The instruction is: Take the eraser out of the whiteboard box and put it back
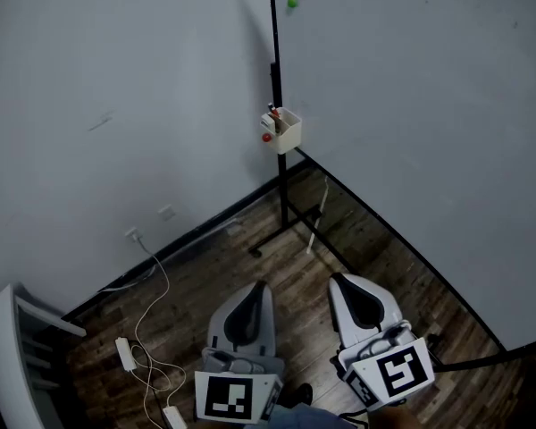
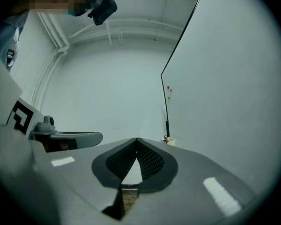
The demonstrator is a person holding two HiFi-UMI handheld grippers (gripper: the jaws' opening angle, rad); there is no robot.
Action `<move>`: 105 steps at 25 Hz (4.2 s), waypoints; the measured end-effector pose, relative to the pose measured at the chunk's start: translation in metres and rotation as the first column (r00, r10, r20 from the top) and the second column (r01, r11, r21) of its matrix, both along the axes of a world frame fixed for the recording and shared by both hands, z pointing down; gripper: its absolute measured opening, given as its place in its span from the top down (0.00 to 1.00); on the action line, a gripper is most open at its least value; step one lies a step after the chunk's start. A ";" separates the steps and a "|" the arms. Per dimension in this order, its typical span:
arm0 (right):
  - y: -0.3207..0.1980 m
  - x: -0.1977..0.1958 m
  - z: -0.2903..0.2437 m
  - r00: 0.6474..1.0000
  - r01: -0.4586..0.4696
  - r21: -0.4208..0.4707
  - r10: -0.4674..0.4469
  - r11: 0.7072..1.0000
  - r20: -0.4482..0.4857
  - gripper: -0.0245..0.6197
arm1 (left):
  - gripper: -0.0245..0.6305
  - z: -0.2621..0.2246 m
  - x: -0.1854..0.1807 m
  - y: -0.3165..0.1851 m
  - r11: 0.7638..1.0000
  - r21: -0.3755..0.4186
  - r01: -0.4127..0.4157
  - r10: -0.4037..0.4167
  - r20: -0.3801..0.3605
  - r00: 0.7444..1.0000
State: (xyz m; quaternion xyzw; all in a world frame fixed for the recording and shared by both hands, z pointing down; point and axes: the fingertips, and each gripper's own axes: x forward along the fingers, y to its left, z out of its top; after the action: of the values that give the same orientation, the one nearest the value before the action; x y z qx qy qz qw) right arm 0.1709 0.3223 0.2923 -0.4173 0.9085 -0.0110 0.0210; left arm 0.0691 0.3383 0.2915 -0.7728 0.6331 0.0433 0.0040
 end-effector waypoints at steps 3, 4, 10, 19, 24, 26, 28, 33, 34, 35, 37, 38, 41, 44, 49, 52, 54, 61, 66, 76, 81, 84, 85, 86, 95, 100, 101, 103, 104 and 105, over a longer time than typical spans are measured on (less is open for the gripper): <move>-0.024 -0.015 0.003 1.000 -0.015 -0.010 0.015 1.000 0.000 0.96 | 0.95 0.003 -0.016 -0.024 1.000 -0.009 -0.005 0.005 -0.018 1.000; -0.033 -0.022 0.004 1.000 -0.016 -0.013 0.016 1.000 0.000 0.96 | 0.95 0.003 -0.023 -0.033 1.000 -0.008 -0.007 0.007 -0.022 1.000; -0.092 -0.065 0.000 1.000 -0.023 -0.003 0.023 1.000 -0.010 0.96 | 0.95 -0.002 -0.064 -0.092 1.000 0.013 -0.017 0.017 -0.033 0.999; -0.162 -0.110 -0.009 0.997 -0.065 0.013 0.065 0.998 -0.030 0.96 | 0.95 -0.010 -0.109 -0.167 0.997 0.031 -0.065 0.066 -0.050 0.997; -0.186 -0.123 -0.009 0.995 -0.080 0.016 0.081 0.997 -0.059 0.96 | 0.95 -0.006 -0.122 -0.194 0.996 0.021 -0.086 0.087 -0.066 0.994; -0.193 -0.126 -0.012 0.995 -0.083 0.018 0.084 0.996 -0.051 0.96 | 0.95 -0.005 -0.123 -0.201 0.995 0.018 -0.094 0.095 -0.069 0.993; -0.200 -0.128 -0.013 0.995 -0.088 0.014 0.089 0.996 -0.042 0.96 | 0.95 -0.002 -0.125 -0.208 0.995 0.011 -0.101 0.101 -0.072 0.992; -0.220 -0.125 -0.006 0.992 -0.107 0.003 0.107 0.994 -0.060 0.96 | 0.95 0.003 -0.129 -0.224 0.995 0.001 -0.098 0.098 -0.071 0.993; -0.224 -0.125 -0.005 0.993 -0.108 0.003 0.108 0.994 -0.058 0.96 | 0.95 0.004 -0.131 -0.228 0.996 0.002 -0.094 0.094 -0.069 0.993; -0.229 -0.126 -0.003 0.993 -0.108 0.003 0.108 0.994 -0.056 0.96 | 0.95 0.005 -0.133 -0.232 0.996 0.003 -0.089 0.089 -0.068 0.994; -0.239 -0.127 0.000 0.993 -0.106 0.003 0.106 0.994 -0.052 0.96 | 0.95 0.007 -0.137 -0.242 0.997 0.003 -0.078 0.078 -0.065 0.995; -0.246 -0.127 0.001 0.993 -0.104 0.003 0.104 0.995 -0.051 0.96 | 0.95 0.009 -0.138 -0.248 0.997 0.002 -0.073 0.073 -0.063 0.995; -0.268 -0.126 0.002 0.994 -0.097 0.000 0.097 0.995 -0.049 0.96 | 0.95 0.009 -0.134 -0.269 0.997 -0.001 -0.072 0.072 -0.054 0.996; -0.294 -0.122 -0.002 0.994 -0.097 0.004 0.097 0.995 -0.045 0.96 | 0.95 0.006 -0.129 -0.294 0.997 0.002 -0.074 0.074 -0.046 0.996; -0.339 -0.116 0.002 0.996 -0.078 -0.006 0.078 0.997 -0.047 0.96 | 0.95 0.010 -0.119 -0.339 0.997 -0.015 -0.073 0.072 -0.030 0.997; -0.365 -0.114 0.002 0.997 -0.065 -0.012 0.064 0.998 -0.037 0.96 | 0.95 0.009 -0.114 -0.366 0.998 -0.019 -0.068 0.067 -0.021 0.997; -0.382 -0.115 0.002 0.998 -0.050 -0.015 0.050 0.999 -0.035 0.96 | 0.95 0.007 -0.112 -0.383 0.998 -0.016 -0.061 0.061 -0.015 0.998; -0.434 -0.117 0.001 0.999 -0.012 -0.013 0.012 1.000 -0.037 0.96 | 0.95 -0.001 -0.108 -0.430 0.999 -0.010 -0.033 0.033 -0.013 0.999; -0.456 -0.122 0.001 0.998 0.006 -0.015 -0.007 1.000 -0.056 0.96 | 0.95 -0.006 -0.114 -0.450 1.000 0.014 -0.019 0.019 -0.005 1.000; -0.495 -0.147 0.020 0.989 0.005 -0.067 -0.014 0.998 -0.145 0.96 | 0.95 0.007 -0.134 -0.493 0.998 -0.030 -0.060 0.059 -0.046 0.997; -0.515 -0.159 0.036 0.977 -0.014 -0.103 -0.008 0.995 -0.211 0.94 | 0.95 0.018 -0.150 -0.515 0.996 -0.048 -0.074 0.071 -0.067 0.995; -0.523 -0.165 0.046 0.968 -0.015 -0.131 -0.019 0.991 -0.249 0.93 | 0.95 0.023 -0.155 -0.527 0.995 -0.049 -0.091 0.088 -0.075 0.993; -0.524 -0.168 0.050 0.965 -0.011 -0.139 -0.026 0.990 -0.261 0.93 | 0.95 0.026 -0.156 -0.530 0.994 -0.053 -0.095 0.091 -0.079 0.993; -0.525 -0.170 0.054 0.962 -0.007 -0.150 -0.034 0.989 -0.272 0.92 | 0.95 0.029 -0.157 -0.533 0.993 -0.059 -0.099 0.094 -0.083 0.992; -0.543 -0.184 0.084 0.926 -0.018 -0.263 -0.083 0.965 -0.367 0.82 | 0.95 0.038 -0.163 -0.563 0.987 -0.087 -0.134 0.123 -0.116 0.986; -0.551 -0.191 0.105 0.889 -0.035 -0.322 -0.117 0.946 -0.442 0.78 | 0.95 0.046 -0.171 -0.578 0.984 -0.109 -0.142 0.128 -0.131 0.983; -0.553 -0.192 0.110 0.880 -0.039 -0.335 -0.126 0.941 -0.457 0.78 | 0.95 0.048 -0.172 -0.581 0.983 -0.113 -0.144 0.129 -0.136 0.982; -0.556 -0.194 0.119 0.861 -0.043 -0.366 -0.151 0.929 -0.485 0.75 | 0.95 0.052 -0.174 -0.589 0.982 -0.119 -0.148 0.130 -0.146 0.981; -0.557 -0.195 0.123 0.854 -0.046 -0.380 -0.161 0.924 -0.496 0.73 | 0.95 0.054 -0.175 -0.592 0.981 -0.122 -0.151 0.132 -0.151 0.980; -0.557 -0.195 0.125 0.847 -0.052 -0.391 -0.167 0.919 -0.505 0.73 | 0.95 0.056 -0.175 -0.595 0.980 -0.126 -0.155 0.135 -0.156 0.978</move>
State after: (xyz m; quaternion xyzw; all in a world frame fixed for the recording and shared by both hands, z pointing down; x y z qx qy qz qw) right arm -0.0242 -0.2350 0.4172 -0.3717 0.8705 -0.0769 -0.3133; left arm -0.1059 -0.2571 0.3476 -0.8102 0.5750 0.0565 -0.0991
